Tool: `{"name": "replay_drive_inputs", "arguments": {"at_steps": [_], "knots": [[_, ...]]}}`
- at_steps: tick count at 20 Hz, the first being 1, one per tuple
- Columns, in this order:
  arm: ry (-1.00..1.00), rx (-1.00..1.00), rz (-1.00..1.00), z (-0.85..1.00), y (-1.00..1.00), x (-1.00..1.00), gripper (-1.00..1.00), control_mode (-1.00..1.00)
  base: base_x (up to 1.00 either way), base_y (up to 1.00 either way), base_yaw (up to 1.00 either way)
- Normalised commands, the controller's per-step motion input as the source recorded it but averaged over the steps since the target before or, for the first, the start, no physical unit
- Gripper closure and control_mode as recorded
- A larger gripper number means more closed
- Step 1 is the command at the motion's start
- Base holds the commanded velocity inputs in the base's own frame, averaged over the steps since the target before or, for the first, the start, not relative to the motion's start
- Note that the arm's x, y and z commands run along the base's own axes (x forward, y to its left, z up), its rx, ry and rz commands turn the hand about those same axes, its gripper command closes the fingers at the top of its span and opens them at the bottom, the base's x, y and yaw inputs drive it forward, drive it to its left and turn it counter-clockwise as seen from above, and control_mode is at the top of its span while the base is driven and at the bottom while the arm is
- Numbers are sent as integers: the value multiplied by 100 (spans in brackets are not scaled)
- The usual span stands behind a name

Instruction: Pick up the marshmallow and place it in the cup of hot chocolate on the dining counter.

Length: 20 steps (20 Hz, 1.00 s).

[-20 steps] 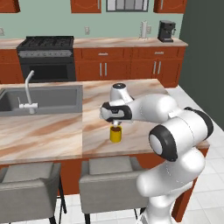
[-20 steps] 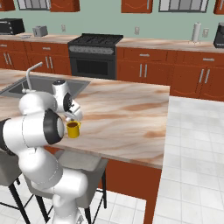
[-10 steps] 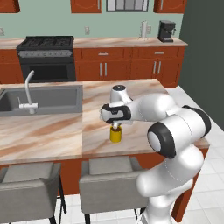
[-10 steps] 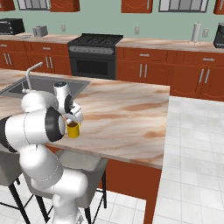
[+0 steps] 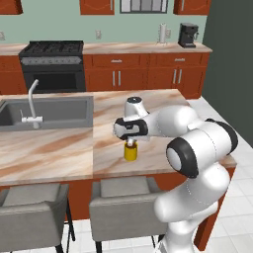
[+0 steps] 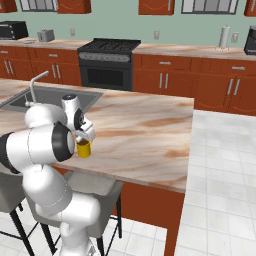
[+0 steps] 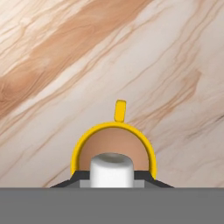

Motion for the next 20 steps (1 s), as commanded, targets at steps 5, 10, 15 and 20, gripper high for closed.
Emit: {"name": "replay_drive_inputs", "arguments": {"at_steps": [5,10,15,20], "knots": [[0,0,-1,-13,0,0,100,-100,0,0,0],[0,0,0,-13,0,0,100,-100,0,0,0],[0,0,0,0,0,1,100,-100,0,0,0],[0,0,0,0,0,5,100,-100,0,0,0]]}}
